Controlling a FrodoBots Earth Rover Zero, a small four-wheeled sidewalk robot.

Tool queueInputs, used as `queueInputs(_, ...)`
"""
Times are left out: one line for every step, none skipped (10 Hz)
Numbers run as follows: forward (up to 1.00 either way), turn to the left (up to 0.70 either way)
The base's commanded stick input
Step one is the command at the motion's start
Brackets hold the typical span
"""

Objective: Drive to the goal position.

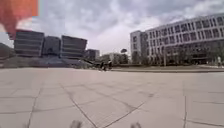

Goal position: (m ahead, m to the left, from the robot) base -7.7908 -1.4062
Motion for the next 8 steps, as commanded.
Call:
queueInputs(0.69,0.10)
queueInputs(0.69,0.10)
queueInputs(0.69,0.10)
queueInputs(0.69,0.10)
queueInputs(0.69,0.10)
queueInputs(0.69,0.10)
queueInputs(0.69,0.10)
queueInputs(0.69,0.10)
